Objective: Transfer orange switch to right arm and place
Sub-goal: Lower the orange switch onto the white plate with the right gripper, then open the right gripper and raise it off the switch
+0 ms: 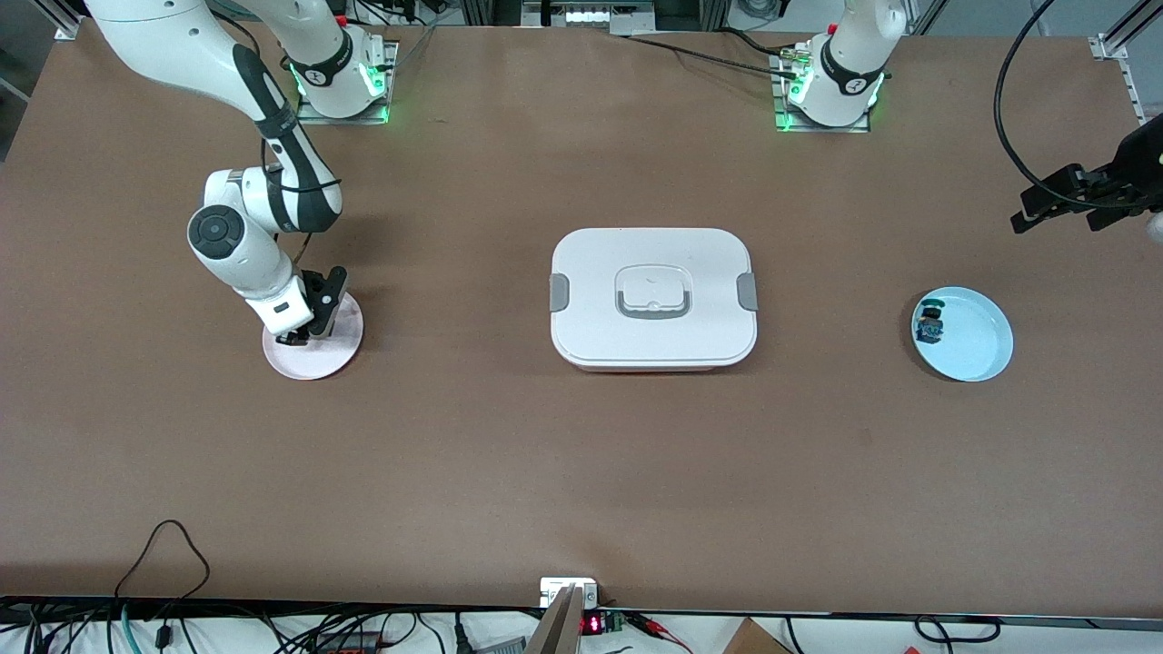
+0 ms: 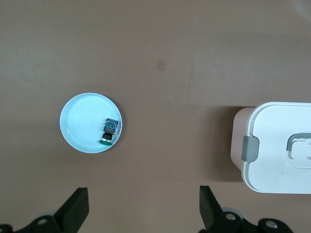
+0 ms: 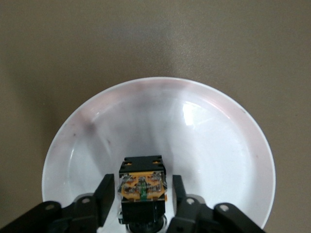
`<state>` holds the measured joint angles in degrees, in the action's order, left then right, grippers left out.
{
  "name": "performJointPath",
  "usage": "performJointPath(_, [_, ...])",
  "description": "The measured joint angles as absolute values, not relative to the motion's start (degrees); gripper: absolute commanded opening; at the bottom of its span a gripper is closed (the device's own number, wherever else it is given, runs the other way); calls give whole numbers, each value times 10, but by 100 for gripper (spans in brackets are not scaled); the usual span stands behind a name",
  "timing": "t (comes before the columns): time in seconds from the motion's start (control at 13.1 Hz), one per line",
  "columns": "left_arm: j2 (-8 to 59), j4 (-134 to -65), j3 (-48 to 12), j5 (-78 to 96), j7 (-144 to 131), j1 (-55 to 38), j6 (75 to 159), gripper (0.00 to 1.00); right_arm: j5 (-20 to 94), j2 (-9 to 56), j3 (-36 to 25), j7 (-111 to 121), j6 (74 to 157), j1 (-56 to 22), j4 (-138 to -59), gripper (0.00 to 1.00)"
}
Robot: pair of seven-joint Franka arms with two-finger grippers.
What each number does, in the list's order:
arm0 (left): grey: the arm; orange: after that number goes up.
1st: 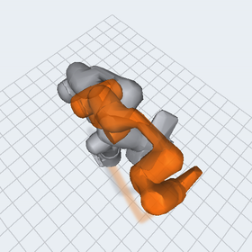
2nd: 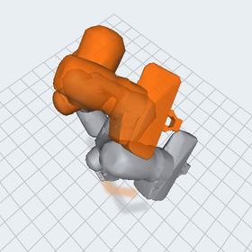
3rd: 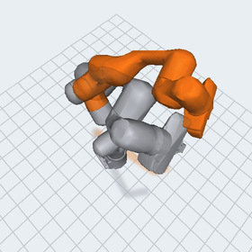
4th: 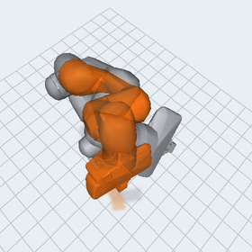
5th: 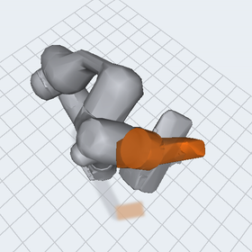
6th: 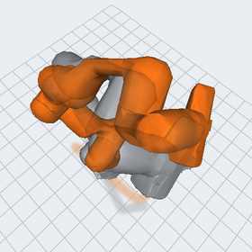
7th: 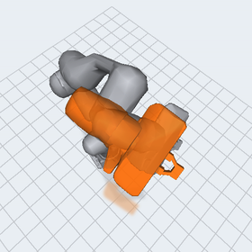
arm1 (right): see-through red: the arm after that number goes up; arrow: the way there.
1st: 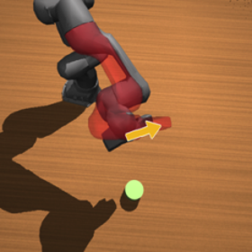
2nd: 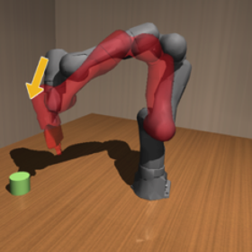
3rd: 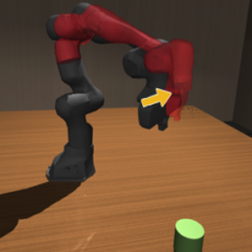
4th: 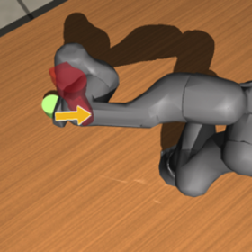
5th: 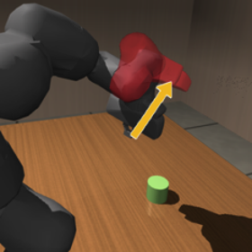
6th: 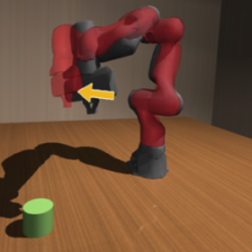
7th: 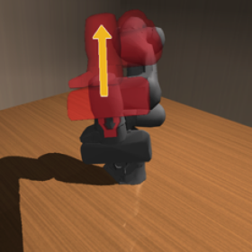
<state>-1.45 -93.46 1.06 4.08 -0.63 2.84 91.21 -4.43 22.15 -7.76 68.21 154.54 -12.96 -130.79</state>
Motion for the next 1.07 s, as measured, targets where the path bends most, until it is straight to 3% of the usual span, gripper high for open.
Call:
performJointPath(0.46, [-10, -921, -2, 41, -7, 27, 910, 100, -44, 171, -78, 680, 1488, -129, -1282, 100])
performJointPath(1.07, [-9, -916, -2, 41, -7, 28, 897, 100, 1, 112, -78, 642, 1235, -129, -1094, 100])
